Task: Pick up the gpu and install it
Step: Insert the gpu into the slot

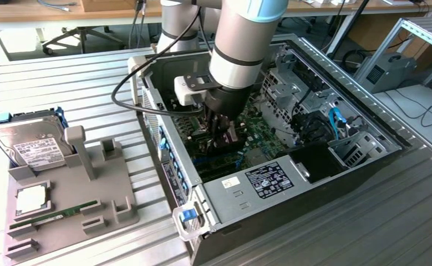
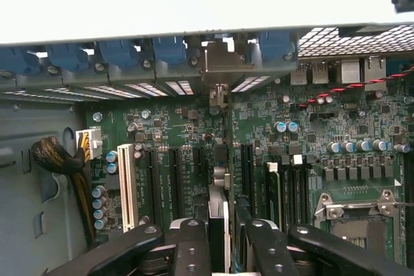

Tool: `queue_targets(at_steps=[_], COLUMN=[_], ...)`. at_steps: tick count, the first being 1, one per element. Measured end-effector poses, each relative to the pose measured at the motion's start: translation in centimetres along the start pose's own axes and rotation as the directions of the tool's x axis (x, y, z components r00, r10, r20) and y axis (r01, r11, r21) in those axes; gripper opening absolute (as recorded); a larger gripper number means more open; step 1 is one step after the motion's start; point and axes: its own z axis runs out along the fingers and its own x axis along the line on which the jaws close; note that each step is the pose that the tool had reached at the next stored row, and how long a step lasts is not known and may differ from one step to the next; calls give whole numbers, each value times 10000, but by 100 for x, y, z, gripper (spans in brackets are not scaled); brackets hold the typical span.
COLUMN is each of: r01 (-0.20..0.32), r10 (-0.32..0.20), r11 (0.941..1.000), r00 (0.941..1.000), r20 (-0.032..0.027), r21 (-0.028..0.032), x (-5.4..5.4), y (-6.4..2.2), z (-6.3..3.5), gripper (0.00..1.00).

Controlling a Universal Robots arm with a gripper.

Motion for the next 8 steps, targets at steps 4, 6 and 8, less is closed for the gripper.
queue_targets(at_steps=[4,6,8], r01=[70,184,320], r10=[-70,-184,-320], r11=[10000,9998,9995], r00=[10000,9998,9995], r20=[-7,-11,-19], r21=[-1,-1,-2], x=[0,-2,-8], y=[0,-1,-4], z=[-1,0,2], gripper=[27,27,27])
